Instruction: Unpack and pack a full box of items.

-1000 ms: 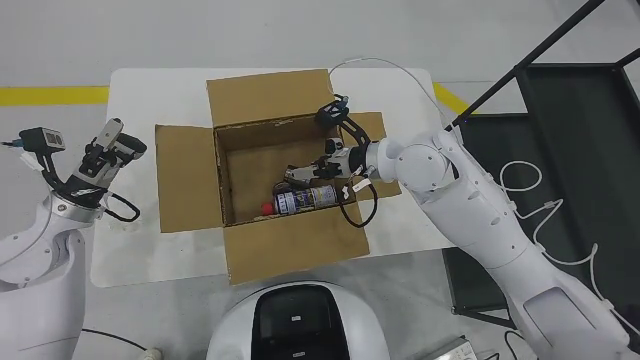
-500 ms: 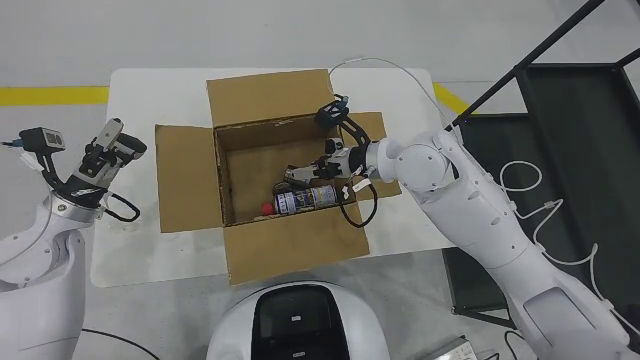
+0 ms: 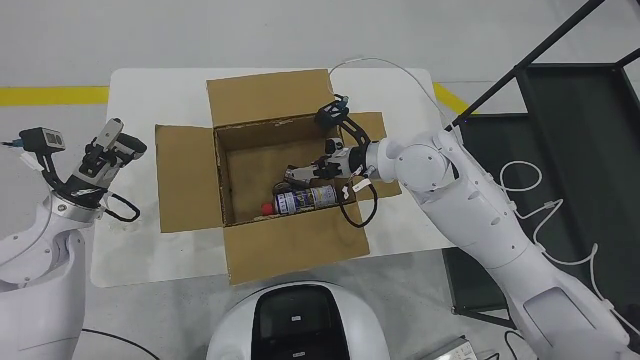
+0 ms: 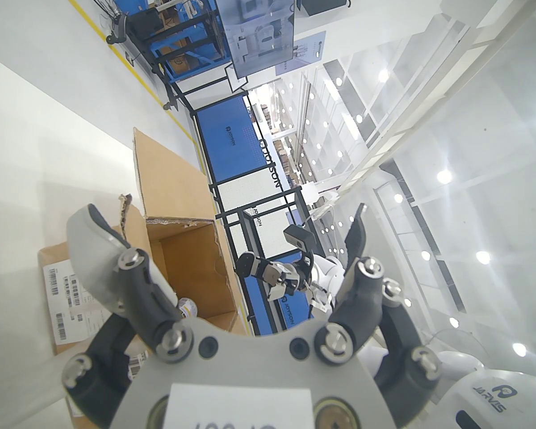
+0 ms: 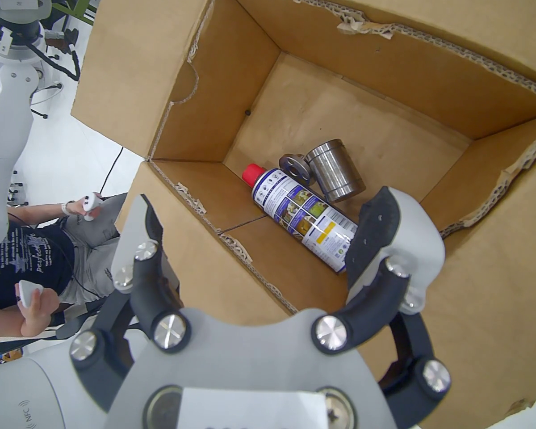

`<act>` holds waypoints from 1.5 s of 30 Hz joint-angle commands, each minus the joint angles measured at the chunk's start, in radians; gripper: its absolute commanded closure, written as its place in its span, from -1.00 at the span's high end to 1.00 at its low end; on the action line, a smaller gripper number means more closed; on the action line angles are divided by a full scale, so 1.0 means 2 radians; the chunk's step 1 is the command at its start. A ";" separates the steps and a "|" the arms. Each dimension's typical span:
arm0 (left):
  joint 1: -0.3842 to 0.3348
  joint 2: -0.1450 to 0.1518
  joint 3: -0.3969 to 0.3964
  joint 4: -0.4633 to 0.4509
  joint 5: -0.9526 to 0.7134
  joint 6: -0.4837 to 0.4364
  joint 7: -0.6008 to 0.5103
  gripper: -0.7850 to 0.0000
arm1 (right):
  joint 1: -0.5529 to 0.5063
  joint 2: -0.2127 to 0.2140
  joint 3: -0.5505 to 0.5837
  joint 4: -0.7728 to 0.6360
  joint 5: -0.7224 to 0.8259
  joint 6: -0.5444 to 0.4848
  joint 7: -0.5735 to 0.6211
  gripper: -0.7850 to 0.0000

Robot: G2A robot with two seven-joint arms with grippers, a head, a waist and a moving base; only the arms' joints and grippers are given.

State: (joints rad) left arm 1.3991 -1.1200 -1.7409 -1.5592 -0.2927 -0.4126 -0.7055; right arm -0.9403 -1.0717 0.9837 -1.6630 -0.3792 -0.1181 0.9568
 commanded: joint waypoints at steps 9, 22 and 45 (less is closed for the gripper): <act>0.000 0.000 0.000 0.000 0.000 0.000 0.000 1.00 | 0.000 0.000 0.000 0.000 0.000 0.000 0.000 1.00; 0.000 0.000 0.000 0.000 0.000 0.000 0.000 1.00 | 0.000 0.000 0.000 0.000 0.000 0.000 0.000 1.00; 0.000 0.000 0.000 0.000 0.000 0.000 0.000 1.00 | 0.038 -0.004 -0.034 0.019 -0.033 -0.122 0.027 1.00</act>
State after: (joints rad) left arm 1.3991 -1.1200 -1.7409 -1.5592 -0.2927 -0.4126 -0.7055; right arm -0.8832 -1.0780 0.9254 -1.6435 -0.4349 -0.3170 1.0095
